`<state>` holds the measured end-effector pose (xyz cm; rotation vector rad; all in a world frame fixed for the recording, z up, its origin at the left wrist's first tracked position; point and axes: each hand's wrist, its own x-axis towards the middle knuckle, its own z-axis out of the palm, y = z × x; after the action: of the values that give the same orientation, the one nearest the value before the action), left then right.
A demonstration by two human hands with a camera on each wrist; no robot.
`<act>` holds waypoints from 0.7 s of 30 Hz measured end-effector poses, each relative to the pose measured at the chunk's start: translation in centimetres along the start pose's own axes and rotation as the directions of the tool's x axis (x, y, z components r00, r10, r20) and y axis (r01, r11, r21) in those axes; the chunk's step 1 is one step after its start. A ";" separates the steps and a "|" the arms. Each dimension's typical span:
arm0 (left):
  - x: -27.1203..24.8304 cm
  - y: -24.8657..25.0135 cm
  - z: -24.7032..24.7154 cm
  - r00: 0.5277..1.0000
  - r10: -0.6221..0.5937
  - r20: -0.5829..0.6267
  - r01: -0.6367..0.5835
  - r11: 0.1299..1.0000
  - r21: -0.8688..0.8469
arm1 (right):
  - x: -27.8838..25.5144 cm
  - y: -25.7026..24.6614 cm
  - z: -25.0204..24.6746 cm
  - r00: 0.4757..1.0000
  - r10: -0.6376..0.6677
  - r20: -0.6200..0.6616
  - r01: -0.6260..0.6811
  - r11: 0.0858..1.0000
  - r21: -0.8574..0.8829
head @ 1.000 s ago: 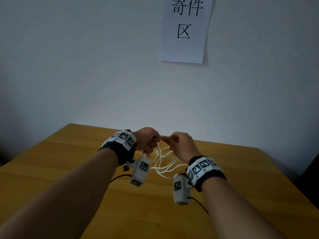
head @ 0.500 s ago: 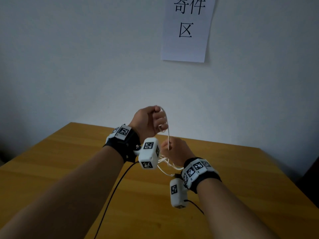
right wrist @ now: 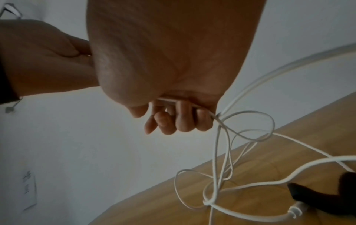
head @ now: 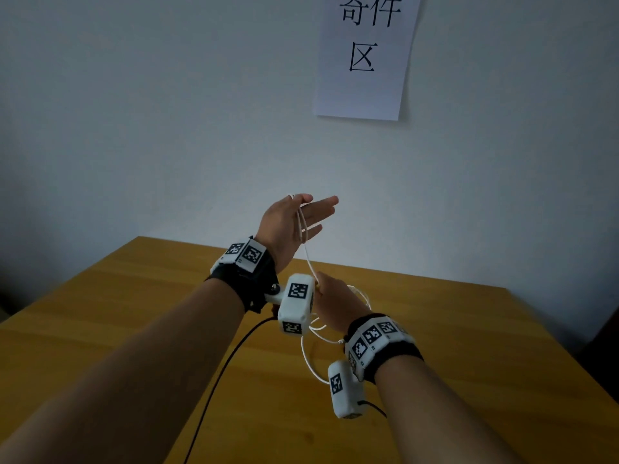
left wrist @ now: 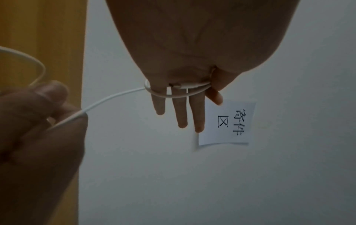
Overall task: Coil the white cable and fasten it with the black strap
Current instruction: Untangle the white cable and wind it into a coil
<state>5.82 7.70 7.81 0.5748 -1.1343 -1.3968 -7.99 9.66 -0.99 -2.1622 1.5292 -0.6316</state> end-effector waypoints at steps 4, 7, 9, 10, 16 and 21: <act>-0.1 -0.9 -0.1 0.999 -0.002 -0.041 0.014 0.951 0.310 | 0.3 -0.4 -0.2 0.996 -0.048 0.080 0.052 0.998 -0.048; -0.1 -2.2 -1.3 1.000 0.007 -0.025 0.008 0.836 0.548 | 0.0 -0.5 -0.9 0.996 -0.074 0.055 0.076 0.996 -0.038; 0.0 -3.1 -2.0 0.999 0.046 -0.026 -0.015 0.724 0.689 | -0.1 -0.6 -1.3 0.994 -0.096 0.048 0.097 0.995 -0.020; 0.0 -3.3 -2.1 0.998 0.057 -0.028 -0.018 0.685 0.728 | -0.1 -0.7 -1.3 0.993 -0.103 0.058 0.104 0.994 -0.022; -0.5 -2.7 -0.7 0.988 0.138 -0.065 -0.025 0.568 0.823 | -0.2 -1.6 -0.5 0.982 -0.110 0.155 0.118 0.992 -0.043; -0.4 -3.0 -1.6 0.998 -0.006 -0.061 0.058 0.421 0.905 | 0.1 -1.6 -1.8 0.991 -0.127 0.039 0.127 0.992 -0.017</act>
<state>5.88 7.17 4.47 1.4078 -1.8367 -0.6401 -7.82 9.93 1.38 -2.2869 1.3925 -0.6154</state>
